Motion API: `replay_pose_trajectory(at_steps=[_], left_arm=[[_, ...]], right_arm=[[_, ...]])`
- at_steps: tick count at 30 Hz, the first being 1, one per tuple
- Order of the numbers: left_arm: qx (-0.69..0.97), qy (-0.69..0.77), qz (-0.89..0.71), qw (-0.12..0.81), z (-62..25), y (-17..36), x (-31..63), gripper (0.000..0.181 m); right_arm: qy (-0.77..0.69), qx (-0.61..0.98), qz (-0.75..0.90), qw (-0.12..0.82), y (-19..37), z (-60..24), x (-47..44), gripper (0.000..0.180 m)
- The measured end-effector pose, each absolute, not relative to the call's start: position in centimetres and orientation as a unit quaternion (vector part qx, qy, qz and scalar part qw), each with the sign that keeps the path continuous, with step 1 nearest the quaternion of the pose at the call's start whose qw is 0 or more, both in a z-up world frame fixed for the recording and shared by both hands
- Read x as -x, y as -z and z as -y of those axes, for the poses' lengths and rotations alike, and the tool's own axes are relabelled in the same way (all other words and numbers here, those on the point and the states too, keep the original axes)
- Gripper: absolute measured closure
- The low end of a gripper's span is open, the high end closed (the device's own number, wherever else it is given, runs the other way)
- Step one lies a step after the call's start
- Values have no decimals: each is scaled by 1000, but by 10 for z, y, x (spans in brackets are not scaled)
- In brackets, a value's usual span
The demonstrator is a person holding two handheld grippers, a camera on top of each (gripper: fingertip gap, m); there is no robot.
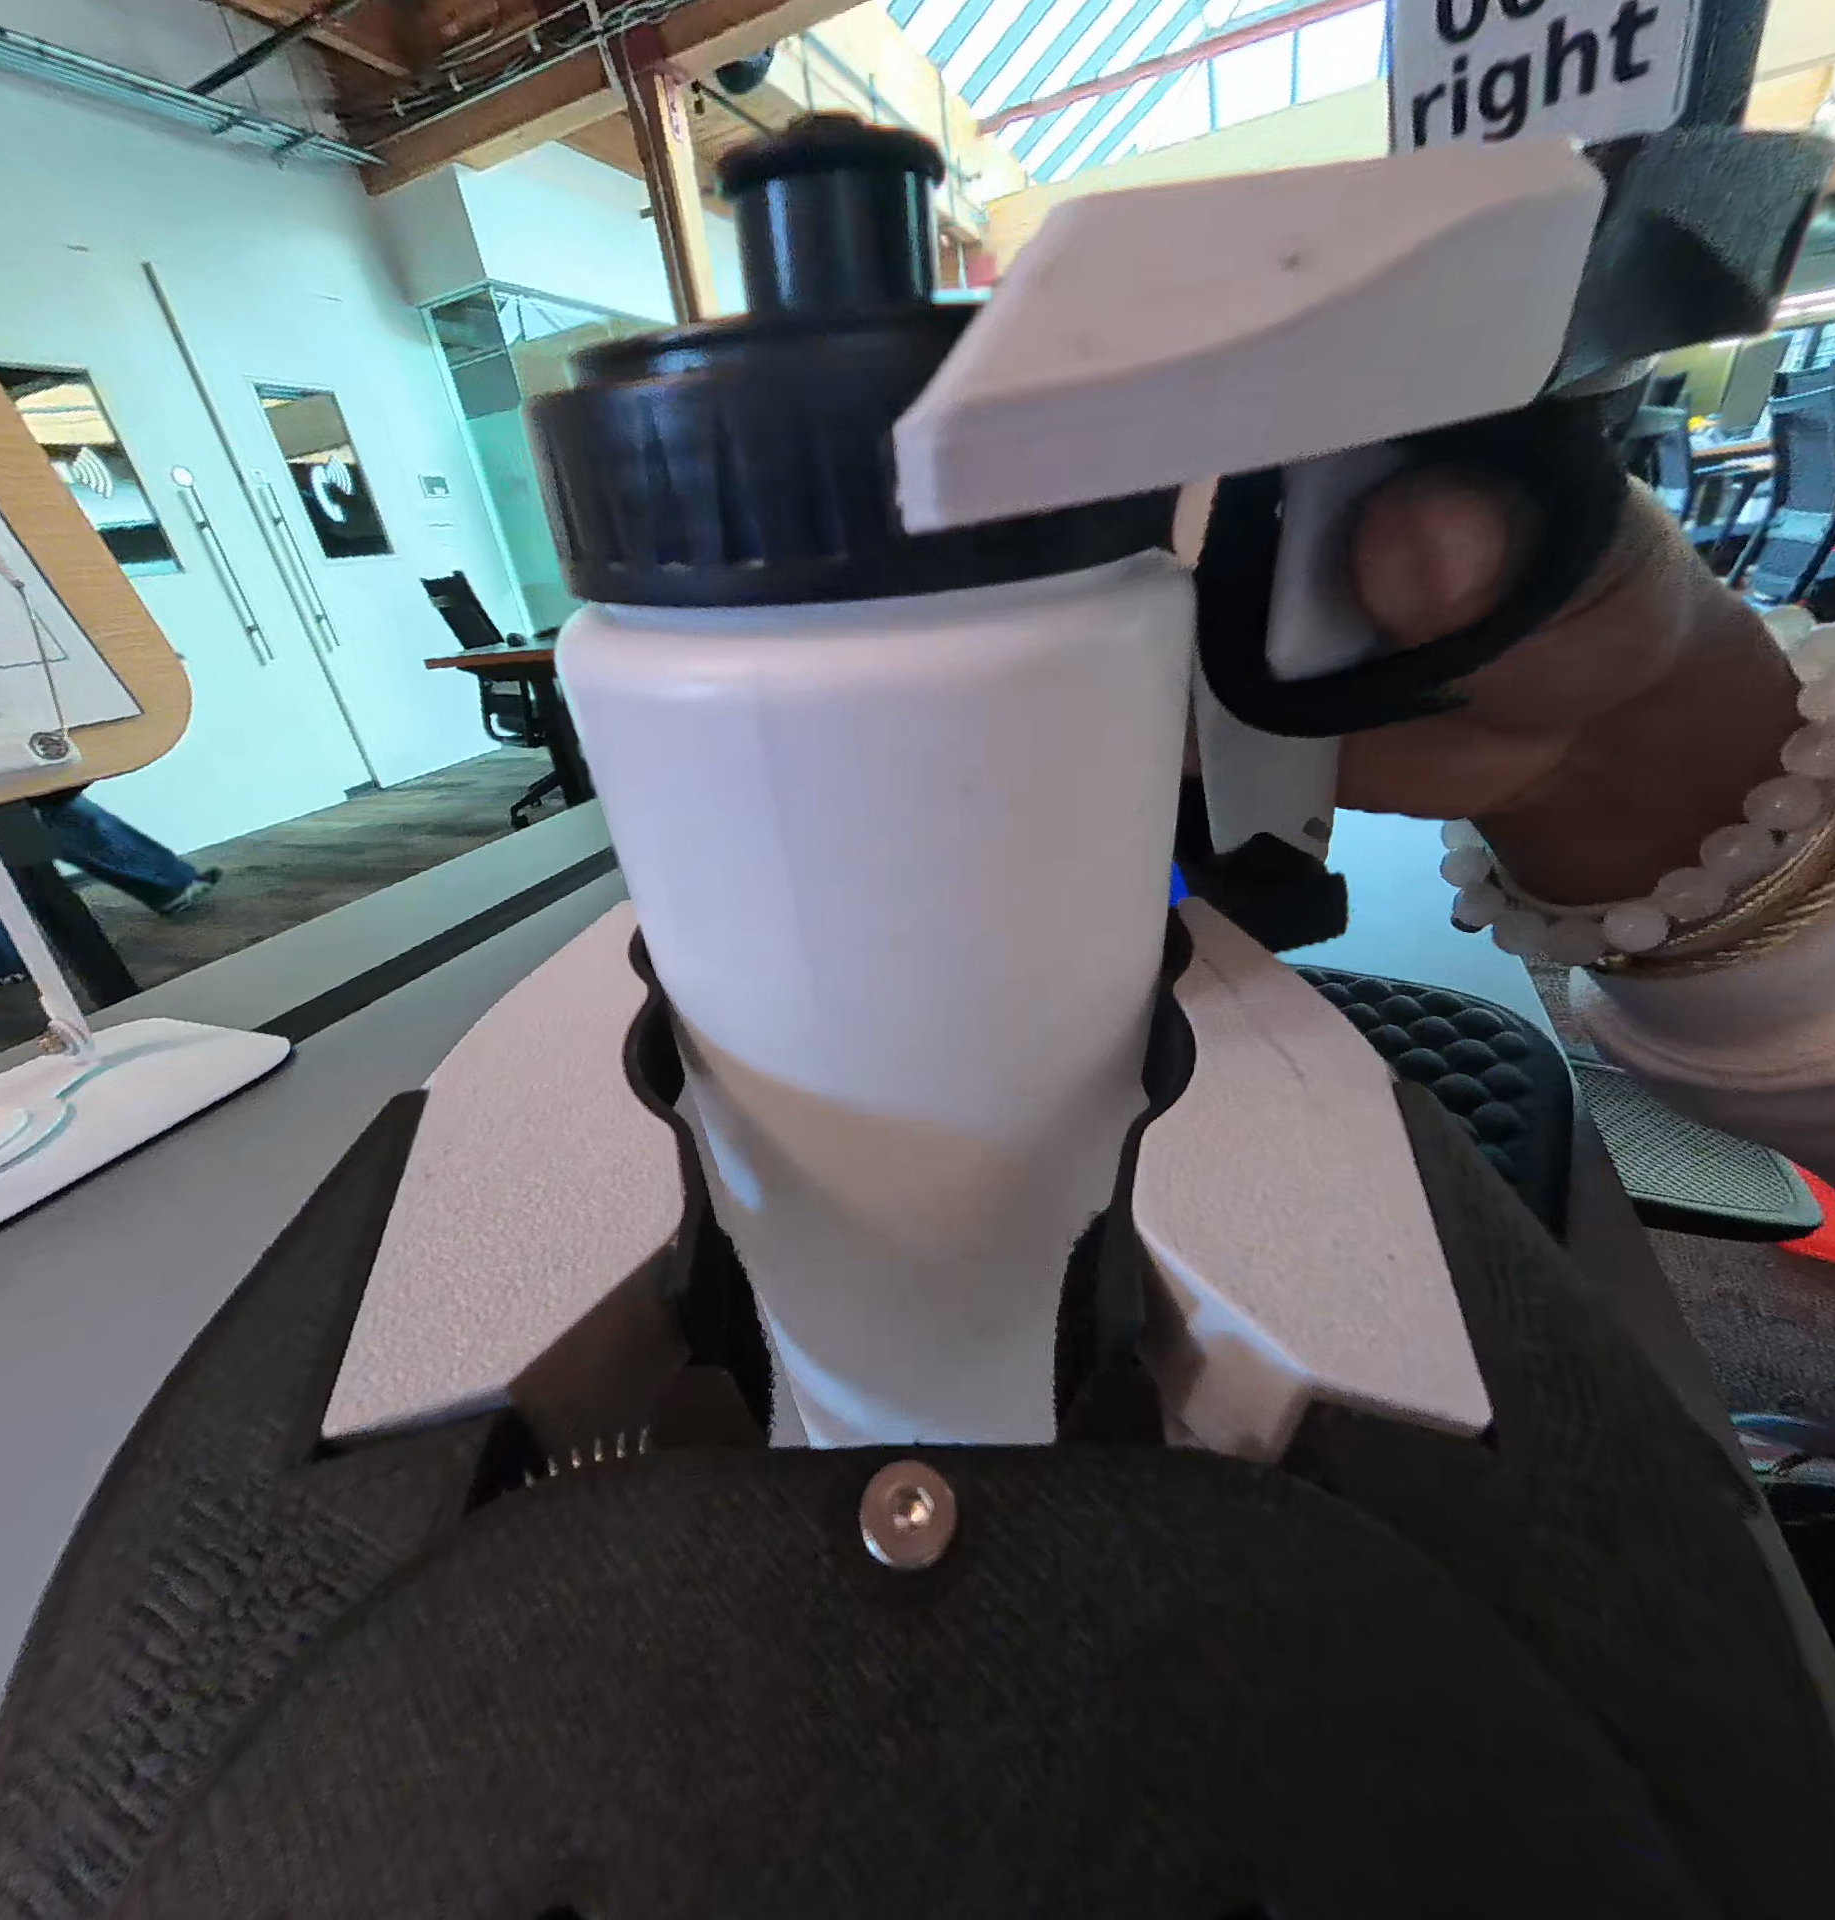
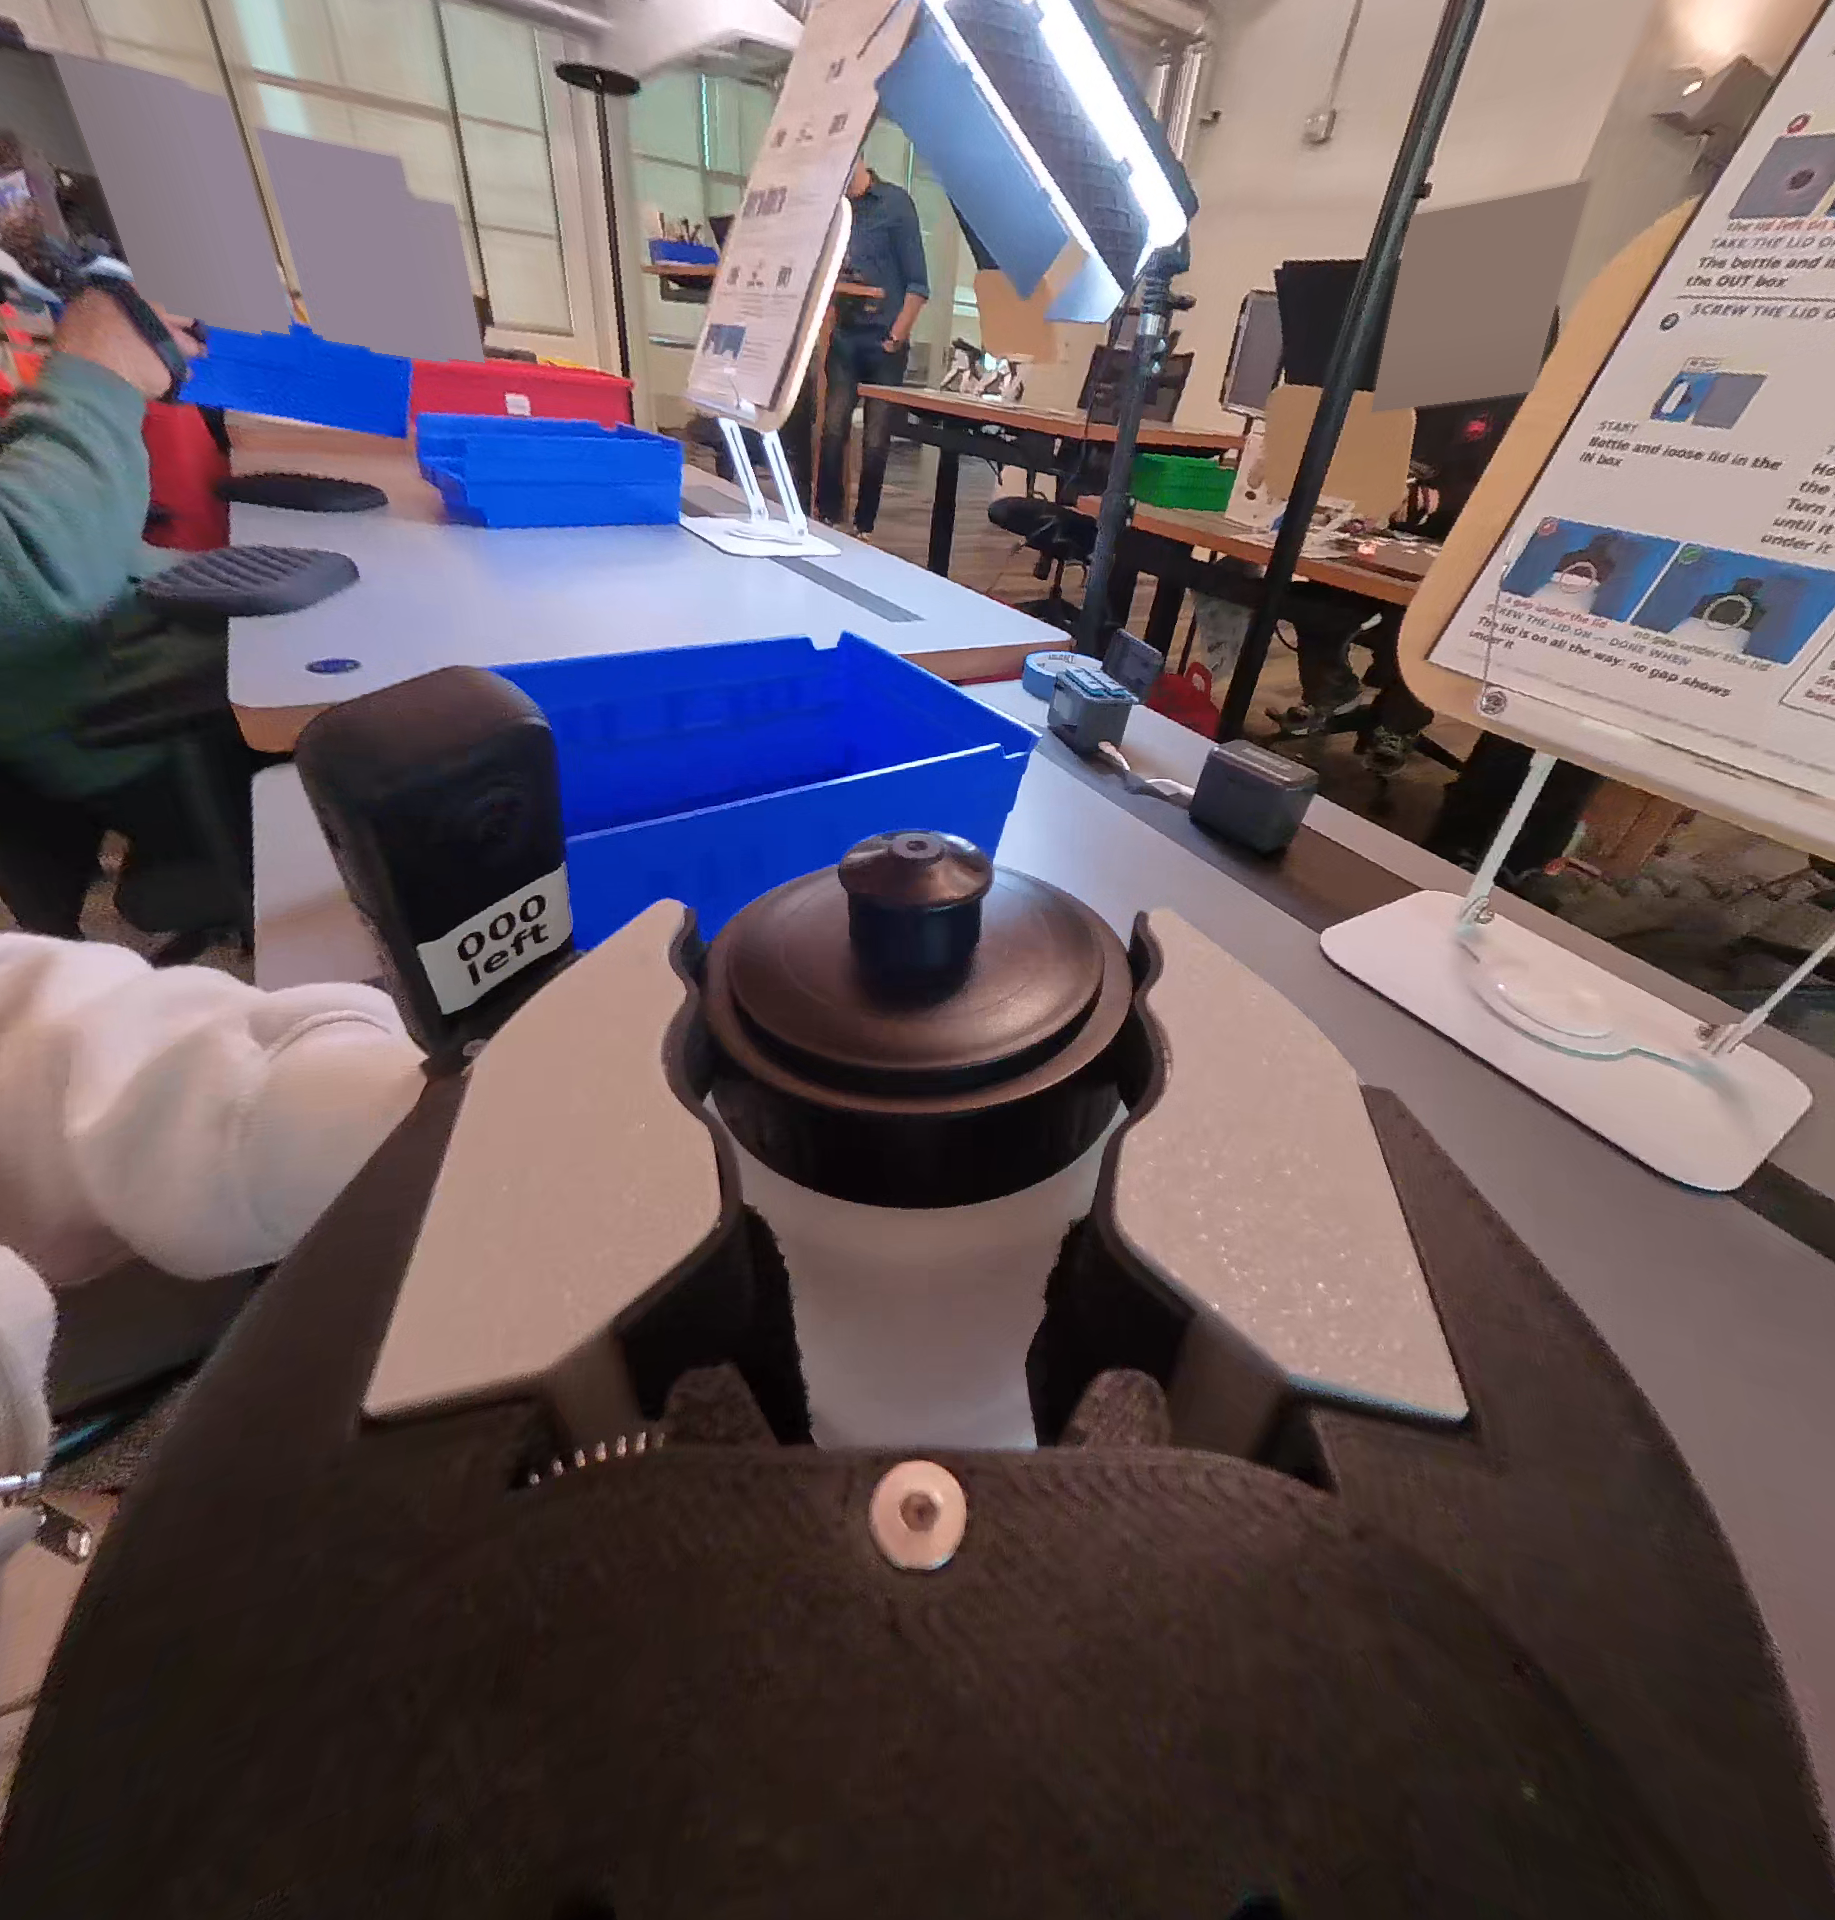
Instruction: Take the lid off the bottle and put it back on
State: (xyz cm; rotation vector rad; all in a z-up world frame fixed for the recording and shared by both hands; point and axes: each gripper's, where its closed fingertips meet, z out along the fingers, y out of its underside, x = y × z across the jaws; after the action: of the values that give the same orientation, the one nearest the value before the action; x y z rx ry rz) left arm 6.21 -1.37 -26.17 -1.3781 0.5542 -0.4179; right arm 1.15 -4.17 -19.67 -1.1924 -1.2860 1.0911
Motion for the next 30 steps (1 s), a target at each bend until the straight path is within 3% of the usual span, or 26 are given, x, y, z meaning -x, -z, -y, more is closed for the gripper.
replay_pose_trajectory(at_steps=[3,7,14,17,19,30], left_arm=[[615,192,-268,717,14,261,-61,92],[591,267,-287,705,27,254,-72,71],[597,278,-288,696,28,255,-74,79],[603,273,-289,691,28,256,-74,79],[611,266,-283,690,27,257,-71,79],[637,214,-250,697,24,259,-64,91]], right_arm=[[-461,483,549,502,197,42,-12,103],[-592,430,549,403,195,59,-13,102],[-617,364,587,377,194,68,-15,102],[-577,351,620,400,194,64,-14,89],[-561,345,640,395,196,67,-15,102],[-517,439,546,491,195,51,-15,103]])
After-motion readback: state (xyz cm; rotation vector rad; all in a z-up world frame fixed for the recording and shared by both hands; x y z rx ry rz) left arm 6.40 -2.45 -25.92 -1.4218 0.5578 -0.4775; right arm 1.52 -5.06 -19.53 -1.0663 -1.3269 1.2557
